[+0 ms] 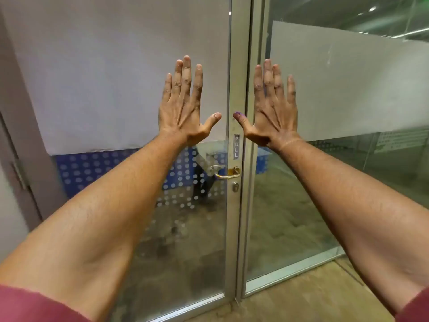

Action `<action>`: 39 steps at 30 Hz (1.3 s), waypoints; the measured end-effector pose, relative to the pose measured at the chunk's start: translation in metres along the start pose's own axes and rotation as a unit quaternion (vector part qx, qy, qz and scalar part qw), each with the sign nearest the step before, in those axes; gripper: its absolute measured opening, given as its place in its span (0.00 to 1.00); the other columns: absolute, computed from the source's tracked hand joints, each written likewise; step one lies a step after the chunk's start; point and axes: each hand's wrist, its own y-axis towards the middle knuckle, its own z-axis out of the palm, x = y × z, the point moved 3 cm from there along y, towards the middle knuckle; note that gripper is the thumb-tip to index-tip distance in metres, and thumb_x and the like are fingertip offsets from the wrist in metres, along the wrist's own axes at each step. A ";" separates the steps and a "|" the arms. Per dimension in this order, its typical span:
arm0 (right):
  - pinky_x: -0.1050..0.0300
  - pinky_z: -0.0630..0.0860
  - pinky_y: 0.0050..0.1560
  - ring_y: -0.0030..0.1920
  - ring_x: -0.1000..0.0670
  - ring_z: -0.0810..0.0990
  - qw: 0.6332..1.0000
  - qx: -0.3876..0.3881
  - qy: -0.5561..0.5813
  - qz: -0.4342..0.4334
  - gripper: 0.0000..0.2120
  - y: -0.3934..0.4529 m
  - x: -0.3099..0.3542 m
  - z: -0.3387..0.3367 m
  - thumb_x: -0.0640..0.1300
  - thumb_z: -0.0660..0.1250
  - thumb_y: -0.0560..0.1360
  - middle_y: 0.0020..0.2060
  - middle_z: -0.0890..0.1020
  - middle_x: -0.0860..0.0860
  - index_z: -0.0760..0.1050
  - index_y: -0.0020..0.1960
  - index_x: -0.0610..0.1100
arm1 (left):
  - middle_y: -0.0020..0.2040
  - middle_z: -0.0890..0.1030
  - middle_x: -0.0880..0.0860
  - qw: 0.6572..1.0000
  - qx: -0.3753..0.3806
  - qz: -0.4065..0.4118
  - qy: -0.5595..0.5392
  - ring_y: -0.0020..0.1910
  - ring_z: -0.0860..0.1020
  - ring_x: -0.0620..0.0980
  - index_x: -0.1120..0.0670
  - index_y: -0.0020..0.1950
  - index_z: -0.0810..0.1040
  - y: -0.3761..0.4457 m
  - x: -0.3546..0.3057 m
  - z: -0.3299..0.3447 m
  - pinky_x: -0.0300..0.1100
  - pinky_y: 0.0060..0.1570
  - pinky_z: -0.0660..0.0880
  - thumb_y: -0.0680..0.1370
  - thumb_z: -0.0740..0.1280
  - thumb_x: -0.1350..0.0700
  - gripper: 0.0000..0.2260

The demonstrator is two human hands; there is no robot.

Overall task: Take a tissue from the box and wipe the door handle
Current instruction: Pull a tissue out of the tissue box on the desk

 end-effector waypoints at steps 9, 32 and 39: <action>0.39 0.43 0.76 0.78 0.41 0.44 0.991 0.037 -0.110 0.060 0.47 -0.061 -0.078 -0.024 0.70 0.50 0.73 0.78 0.45 0.40 0.41 0.79 0.40 | 0.81 0.38 0.62 0.990 0.003 0.072 -0.120 0.80 0.39 0.60 0.58 0.81 0.36 0.000 -0.092 0.015 0.56 0.79 0.42 0.76 0.50 0.28 0.47; 0.38 0.46 0.76 0.78 0.41 0.42 0.925 0.111 -0.305 0.197 0.48 -0.281 -0.338 -0.225 0.71 0.51 0.73 0.78 0.44 0.39 0.39 0.78 0.39 | 0.81 0.36 0.60 0.923 0.000 0.196 -0.331 0.80 0.37 0.58 0.56 0.80 0.32 -0.052 -0.441 -0.106 0.55 0.79 0.40 0.76 0.45 0.28 0.44; 0.39 0.43 0.76 0.78 0.41 0.41 0.906 0.132 -0.324 0.237 0.47 -0.359 -0.405 -0.284 0.69 0.53 0.74 0.78 0.43 0.40 0.38 0.78 0.40 | 0.81 0.36 0.61 0.895 0.008 0.253 -0.368 0.80 0.37 0.58 0.56 0.80 0.33 -0.084 -0.545 -0.141 0.55 0.79 0.40 0.76 0.46 0.28 0.46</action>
